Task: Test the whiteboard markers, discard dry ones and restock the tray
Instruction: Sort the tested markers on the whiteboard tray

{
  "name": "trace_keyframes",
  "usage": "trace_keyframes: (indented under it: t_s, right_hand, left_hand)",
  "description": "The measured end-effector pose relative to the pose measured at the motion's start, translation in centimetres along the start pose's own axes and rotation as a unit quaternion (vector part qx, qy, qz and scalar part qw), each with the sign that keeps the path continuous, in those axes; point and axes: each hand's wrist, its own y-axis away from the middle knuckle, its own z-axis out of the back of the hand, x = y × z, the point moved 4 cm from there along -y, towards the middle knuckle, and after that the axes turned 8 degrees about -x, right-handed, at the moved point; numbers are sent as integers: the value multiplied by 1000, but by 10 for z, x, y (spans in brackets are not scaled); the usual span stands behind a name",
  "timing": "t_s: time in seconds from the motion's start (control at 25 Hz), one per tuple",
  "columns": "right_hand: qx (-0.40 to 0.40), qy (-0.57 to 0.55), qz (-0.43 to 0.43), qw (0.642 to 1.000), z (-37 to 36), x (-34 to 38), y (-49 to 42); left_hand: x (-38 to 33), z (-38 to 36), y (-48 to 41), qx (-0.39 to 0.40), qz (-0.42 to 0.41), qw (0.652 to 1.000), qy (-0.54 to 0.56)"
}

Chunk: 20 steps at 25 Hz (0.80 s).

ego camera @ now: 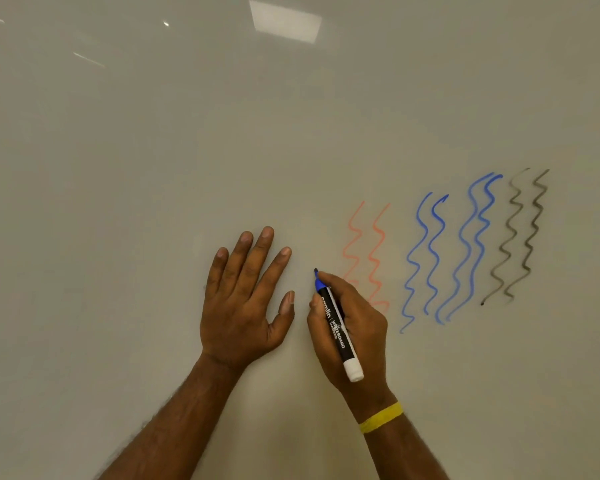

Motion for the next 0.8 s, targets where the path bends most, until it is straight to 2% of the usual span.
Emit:
trace_keyframes:
  t_s: [0.12,0.24,0.36,0.48,0.56,0.68,0.8]
  right_hand:
    - [3,-10,-49,999,5,-9,17]
    - [27,31,-47,998,10,-16,36]
    - [39,28,-99,994,13,-21,58]
    - [84,49,-76,992,12,-14,66]
    - [67,34,-49,996,12,-6,44]
    - [2,6,-3,1000,10,11,-19]
    - [-20,-9,1,1000,3,19,-58]
  left_hand:
    - [0,1,1,-1,4,1000,-2]
    - [-1,2,2,1,5,1000,0]
    - [-1,3,3,2,6,1000,-6]
    - [-1,2,4,8,6,1000,-8]
    - [-1,2,5,12,9,1000,-6]
    - [0,2,6,13,8,1000,-7]
    - [-1,2,7,15,6,1000,-14]
